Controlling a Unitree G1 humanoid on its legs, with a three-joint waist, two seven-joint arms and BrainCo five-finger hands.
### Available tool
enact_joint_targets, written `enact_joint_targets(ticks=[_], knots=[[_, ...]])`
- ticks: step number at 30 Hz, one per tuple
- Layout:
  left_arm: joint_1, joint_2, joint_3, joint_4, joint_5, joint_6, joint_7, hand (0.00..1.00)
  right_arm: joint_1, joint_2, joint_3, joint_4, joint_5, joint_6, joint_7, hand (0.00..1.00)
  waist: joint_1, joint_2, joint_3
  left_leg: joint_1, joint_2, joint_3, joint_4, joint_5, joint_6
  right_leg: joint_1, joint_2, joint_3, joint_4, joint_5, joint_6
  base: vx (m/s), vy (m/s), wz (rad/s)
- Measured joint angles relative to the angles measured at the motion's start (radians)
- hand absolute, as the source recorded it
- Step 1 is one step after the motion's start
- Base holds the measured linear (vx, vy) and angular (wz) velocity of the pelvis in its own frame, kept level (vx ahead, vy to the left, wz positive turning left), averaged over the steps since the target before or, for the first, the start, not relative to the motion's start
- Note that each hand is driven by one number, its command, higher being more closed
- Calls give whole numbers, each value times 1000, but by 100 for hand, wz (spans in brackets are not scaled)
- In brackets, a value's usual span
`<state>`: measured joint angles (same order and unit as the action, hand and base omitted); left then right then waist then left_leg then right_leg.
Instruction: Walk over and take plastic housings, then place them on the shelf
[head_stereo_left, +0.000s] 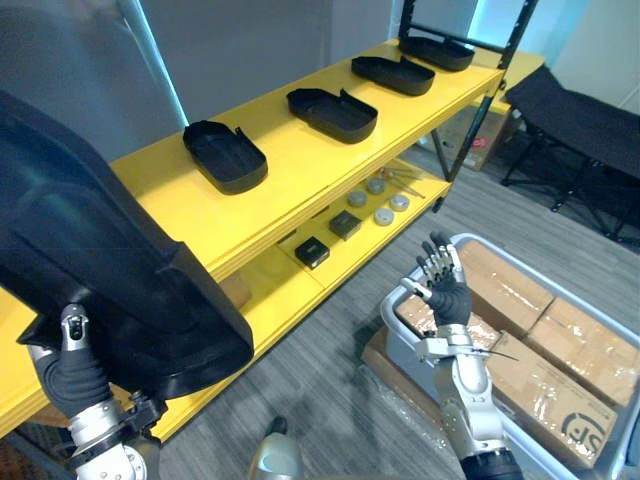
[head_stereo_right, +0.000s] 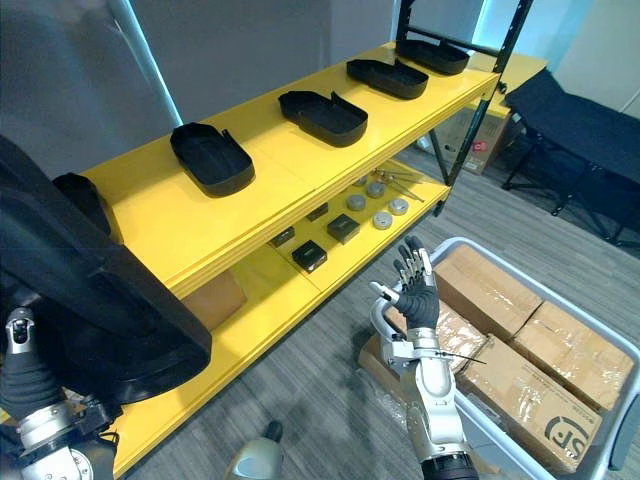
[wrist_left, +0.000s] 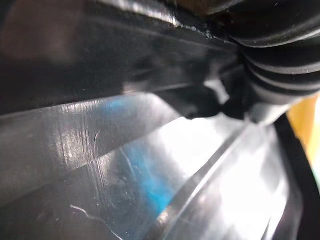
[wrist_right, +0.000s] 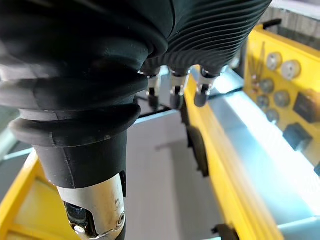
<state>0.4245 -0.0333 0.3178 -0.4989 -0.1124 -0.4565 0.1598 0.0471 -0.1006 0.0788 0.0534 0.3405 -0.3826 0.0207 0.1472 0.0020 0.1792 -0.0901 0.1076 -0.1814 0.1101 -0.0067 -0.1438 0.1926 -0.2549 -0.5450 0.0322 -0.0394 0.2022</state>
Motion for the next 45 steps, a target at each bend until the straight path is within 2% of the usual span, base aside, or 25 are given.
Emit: enact_joint_targets(ticks=[1,4,11,16,18,19,20,21,22,24,26,27,28,29,30,31,32,33,34,35,36,38,39,43,45], knots=[[-21,18,-23,1,3,0,6,100,21,-5,-14,-20,-1,-6,6,0,-5,-4,1,-9,-10,-11,2,4,5,-28,27,139,34,-59,-17,-17,-35,55],[-79,52,-65,12,4,-8,-10,100,69,-7,-61,-75,12,-13,10,0,-46,-19,2,-35,-50,-86,-1,19,3,-51,59,280,100,-144,-61,38,-82,76],[-112,93,-103,59,2,-22,-9,100,50,-7,-71,-76,-41,-21,26,0,-49,-24,9,-8,-39,-85,10,28,-3,-20,72,272,159,-157,-83,22,-35,22],[-113,92,-103,112,6,-17,13,100,13,-5,-71,-75,-38,-41,65,0,-54,-20,75,4,-14,-54,90,24,-6,5,99,277,225,-197,-108,-114,-30,-1],[-108,68,-102,126,6,3,25,100,15,-3,-72,-65,-29,-49,91,0,-62,4,100,2,13,-24,103,26,-7,20,121,257,244,-223,-113,-247,-63,35],[-98,53,-102,126,5,15,27,100,17,-2,-70,-53,-27,-49,93,0,-67,14,105,0,22,5,91,40,10,23,125,242,263,-237,-121,-250,-59,57],[-80,40,-102,126,3,21,27,100,20,0,-69,-29,-17,-48,97,0,-71,30,110,0,48,79,59,43,70,22,127,220,272,-243,-127,-246,-76,59],[-74,37,-103,126,1,24,25,100,25,-1,-71,-25,-8,-48,97,0,-77,31,109,-2,64,129,48,30,91,25,128,206,268,-243,-127,-197,-88,100],[-72,30,-107,126,0,31,16,100,33,-6,-82,-24,0,-51,91,0,-94,26,106,-22,83,215,34,-5,144,23,115,180,262,-240,-139,-223,-21,121],[-67,25,-124,128,-5,40,10,100,28,-13,-112,-6,6,-56,90,0,-98,39,89,-78,106,304,45,-10,155,-22,80,123,268,-225,-151,-145,116,86],[-65,25,-129,129,-28,46,2,100,17,-20,-125,13,24,-54,90,0,-92,46,79,-101,78,360,134,4,170,-60,5,108,270,-185,-119,-44,192,26],[-64,25,-136,129,-38,45,-8,100,21,-20,-125,9,26,-54,88,0,-102,46,77,-99,79,362,211,15,200,-81,-38,107,281,-167,-92,2,211,29],[-51,26,-153,133,-37,45,-19,100,31,-26,-126,0,30,-53,86,0,-107,67,64,-93,90,371,270,73,238,-107,-53,114,312,-166,-83,-9,240,33],[-56,28,-166,142,-38,45,-24,100,31,-32,-131,1,31,-52,84,0,-114,75,60,-109,68,396,281,82,244,-126,-61,135,324,-177,-80,-52,126,49],[-65,29,-189,174,-38,46,-32,100,32,-30,-135,10,31,-43,84,0,-121,74,57,-120,56,423,245,115,281,-159,-37,179,340,-201,-116,-76,19,47],[-68,28,-193,186,-38,46,-36,100,32,-26,-135,10,30,-42,84,0,-121,71,56,-122,45,423,207,144,291,-181,-4,195,344,-211,-139,-113,-85,84],[-73,27,-194,204,-37,48,-48,100,36,-17,-142,10,32,-44,85,0,-135,58,55,-127,4,399,127,237,281,-187,27,221,312,-226,-187,-116,-25,107],[-73,21,-198,206,-38,47,-56,100,45,1,-158,18,38,-45,87,0,-143,33,53,-107,-21,392,82,261,272,-172,-12,178,269,-194,-161,-119,26,89],[-62,25,-198,206,-41,45,-57,100,45,5,-158,26,38,-46,87,0,-126,28,56,-99,1,414,137,199,275,-170,-15,179,263,-184,-152,-67,119,48],[-43,32,-193,209,-44,45,-59,100,55,8,-157,29,38,-48,87,0,-124,33,53,-72,40,441,218,116,230,-145,-22,167,246,-176,-146,-32,98,23],[-35,31,-195,216,-44,45,-65,100,71,6,-159,29,39,-59,87,0,-136,46,42,-22,61,471,219,94,207,-126,-32,149,236,-172,-139,0,109,42],[-33,29,-212,220,-43,45,-79,100,82,2,-162,33,39,-71,86,0,-144,70,25,39,58,493,141,80,186,-121,-49,130,231,-166,-118,28,219,56],[-45,31,-224,224,-40,46,-106,100,83,7,-171,38,38,-74,83,0,-156,91,8,52,38,555,82,71,172,-116,-64,97,221,-145,-84,75,291,68],[-64,60,-261,225,-37,56,-148,100,69,46,-175,45,27,-74,63,0,-159,66,9,99,-26,574,-67,64,161,-49,-75,23,130,-52,-20,86,214,59],[-61,75,-260,225,-37,61,-146,100,49,47,-167,46,28,-76,63,0,-158,61,8,128,-37,576,-104,54,120,-31,-76,23,113,-41,-18,39,156,4]])
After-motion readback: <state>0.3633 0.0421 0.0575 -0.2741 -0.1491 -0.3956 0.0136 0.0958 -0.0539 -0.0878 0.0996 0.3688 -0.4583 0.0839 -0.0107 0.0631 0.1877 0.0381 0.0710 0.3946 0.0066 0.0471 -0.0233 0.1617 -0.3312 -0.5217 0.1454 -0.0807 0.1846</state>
